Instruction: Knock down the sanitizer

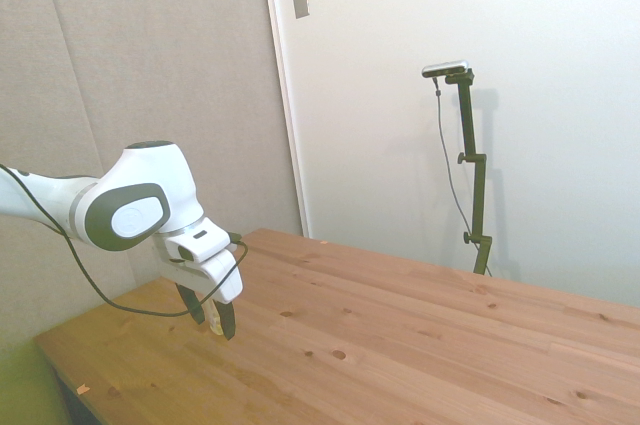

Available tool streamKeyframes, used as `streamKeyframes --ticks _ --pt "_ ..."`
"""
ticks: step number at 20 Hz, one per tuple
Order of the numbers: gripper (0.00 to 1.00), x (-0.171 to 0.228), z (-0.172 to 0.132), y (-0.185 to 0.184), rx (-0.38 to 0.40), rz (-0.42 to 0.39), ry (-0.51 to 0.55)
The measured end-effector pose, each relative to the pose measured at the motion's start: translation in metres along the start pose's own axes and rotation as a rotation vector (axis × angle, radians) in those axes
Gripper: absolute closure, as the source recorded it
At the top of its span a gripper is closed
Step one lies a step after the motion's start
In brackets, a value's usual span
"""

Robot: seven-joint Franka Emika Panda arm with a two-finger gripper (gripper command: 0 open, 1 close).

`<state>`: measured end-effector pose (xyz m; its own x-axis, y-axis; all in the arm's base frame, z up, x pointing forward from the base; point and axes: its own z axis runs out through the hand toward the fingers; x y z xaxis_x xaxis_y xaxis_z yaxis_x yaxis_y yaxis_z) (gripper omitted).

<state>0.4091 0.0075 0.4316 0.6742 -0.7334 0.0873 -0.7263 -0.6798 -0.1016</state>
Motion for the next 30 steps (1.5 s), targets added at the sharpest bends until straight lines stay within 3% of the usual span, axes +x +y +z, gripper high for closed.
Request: streamKeyframes --ticks 1,2,8,21,30 --pt "0.0 0.0 0.0 0.0 -0.001 0.0 -0.001" --pt "1.0 0.0 0.001 0.0 -0.002 0.0 -0.002" --pt "1.0 -0.021 0.012 -0.012 -0.023 -0.017 -0.005" --pt "1.0 -0.052 0.022 -0.121 -0.063 0.002 0.042" --pt "1.0 -0.051 0.021 -0.144 -0.078 -0.007 0.017"
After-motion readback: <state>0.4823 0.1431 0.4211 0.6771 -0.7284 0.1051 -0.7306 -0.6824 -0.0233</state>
